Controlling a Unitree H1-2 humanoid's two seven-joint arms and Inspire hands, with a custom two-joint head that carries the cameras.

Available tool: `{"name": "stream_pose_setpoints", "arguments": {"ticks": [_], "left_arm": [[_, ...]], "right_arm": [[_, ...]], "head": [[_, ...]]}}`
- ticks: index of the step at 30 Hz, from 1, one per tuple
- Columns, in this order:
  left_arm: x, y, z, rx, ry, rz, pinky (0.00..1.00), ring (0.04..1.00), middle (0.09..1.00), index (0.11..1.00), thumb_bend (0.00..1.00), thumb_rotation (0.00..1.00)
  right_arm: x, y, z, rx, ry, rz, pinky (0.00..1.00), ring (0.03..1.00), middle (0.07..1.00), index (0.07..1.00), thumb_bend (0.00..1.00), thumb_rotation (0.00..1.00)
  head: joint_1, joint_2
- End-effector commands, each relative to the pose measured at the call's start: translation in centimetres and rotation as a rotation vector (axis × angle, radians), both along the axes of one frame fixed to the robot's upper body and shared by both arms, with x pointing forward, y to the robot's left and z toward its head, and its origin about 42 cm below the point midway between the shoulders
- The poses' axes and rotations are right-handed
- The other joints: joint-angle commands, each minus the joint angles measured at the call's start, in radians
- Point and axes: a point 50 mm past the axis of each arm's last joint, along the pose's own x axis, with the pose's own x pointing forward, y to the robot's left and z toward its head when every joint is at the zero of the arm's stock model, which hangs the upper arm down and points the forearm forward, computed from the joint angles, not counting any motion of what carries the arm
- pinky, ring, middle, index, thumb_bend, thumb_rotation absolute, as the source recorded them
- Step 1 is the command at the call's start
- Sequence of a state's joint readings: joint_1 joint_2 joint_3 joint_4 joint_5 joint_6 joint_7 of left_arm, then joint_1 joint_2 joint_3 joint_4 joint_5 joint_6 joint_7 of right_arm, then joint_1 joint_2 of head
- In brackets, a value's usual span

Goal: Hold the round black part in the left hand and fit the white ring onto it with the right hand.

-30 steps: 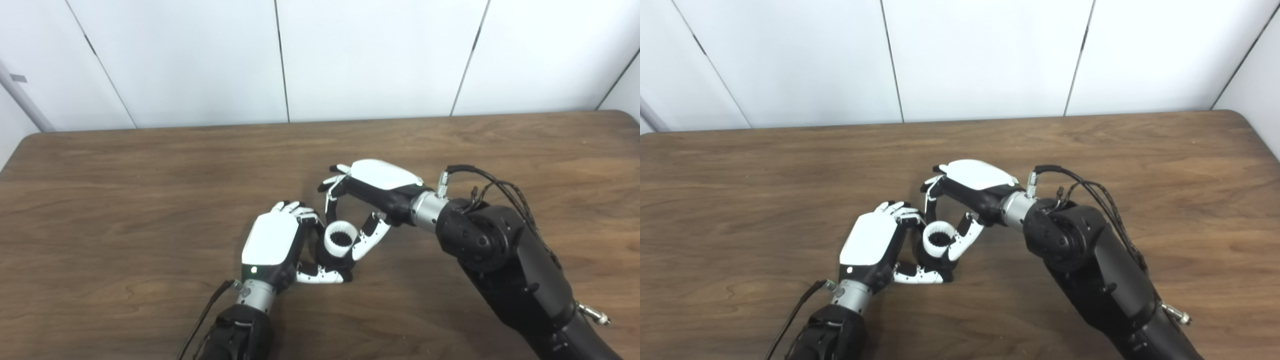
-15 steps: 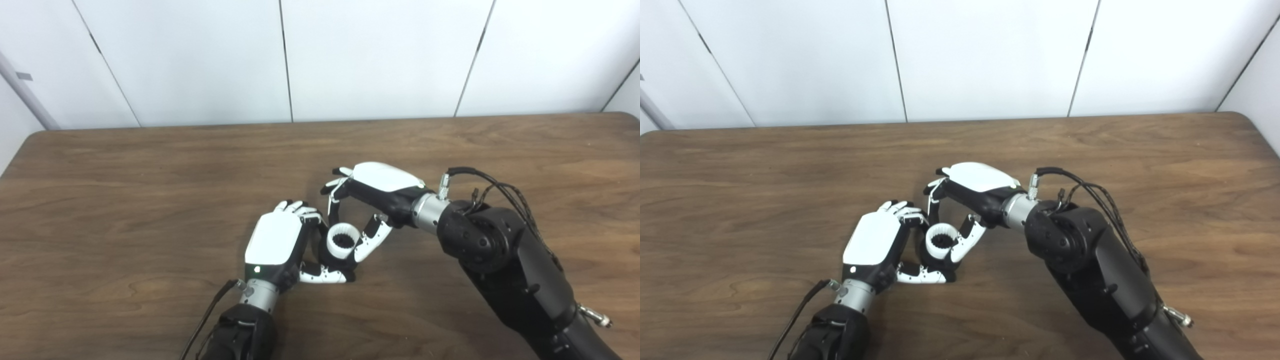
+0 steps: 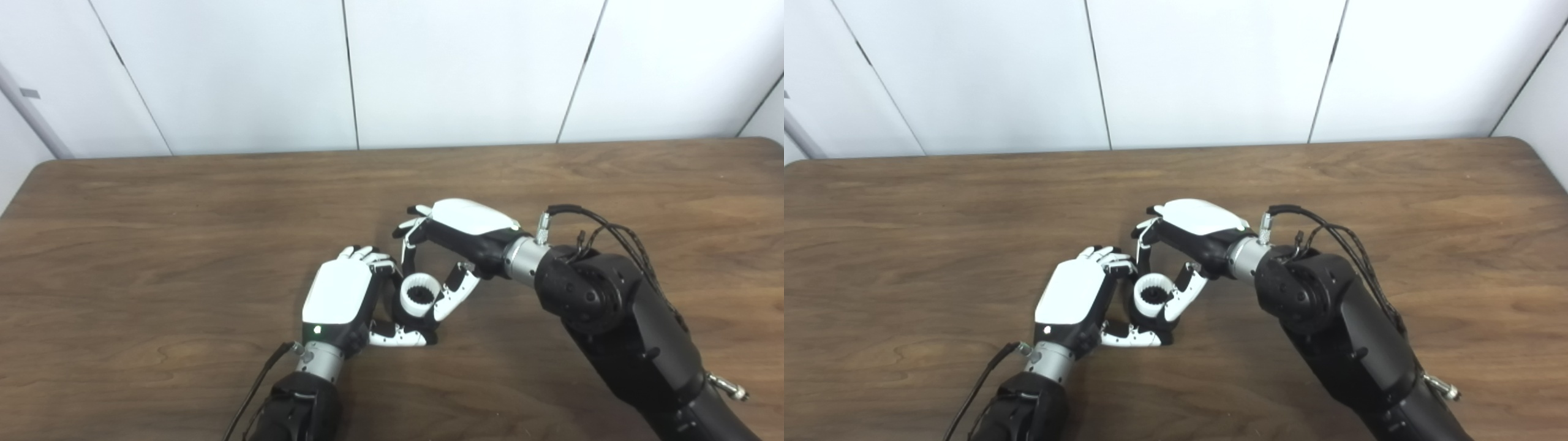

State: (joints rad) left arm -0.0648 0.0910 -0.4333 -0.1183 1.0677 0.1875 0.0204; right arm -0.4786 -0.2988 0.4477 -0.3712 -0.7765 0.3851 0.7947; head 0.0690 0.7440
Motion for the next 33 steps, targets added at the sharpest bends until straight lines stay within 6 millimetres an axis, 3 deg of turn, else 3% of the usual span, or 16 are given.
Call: {"name": "stream_pose_setpoints", "arguments": {"ticks": [1, 33], "left_arm": [[0.52, -0.45, 1.04, 0.002, -0.053, -0.004, 0.92, 0.868, 0.766, 0.485, 0.52, 0.05], [0.52, -0.34, 1.36, -0.011, -0.052, -0.003, 0.92, 0.871, 0.767, 0.485, 0.52, 0.05]], "right_arm": [[0.47, 0.47, 2.00, 0.011, -0.083, 0.019, 0.98, 1.000, 0.879, 0.485, 0.52, 0.13], [1.20, 0.27, 1.51, -0.002, -0.105, 0.013, 0.97, 1.000, 0.875, 0.484, 0.52, 0.13]], "head": [[0.001, 0.001], [-0.001, 0.006]]}}
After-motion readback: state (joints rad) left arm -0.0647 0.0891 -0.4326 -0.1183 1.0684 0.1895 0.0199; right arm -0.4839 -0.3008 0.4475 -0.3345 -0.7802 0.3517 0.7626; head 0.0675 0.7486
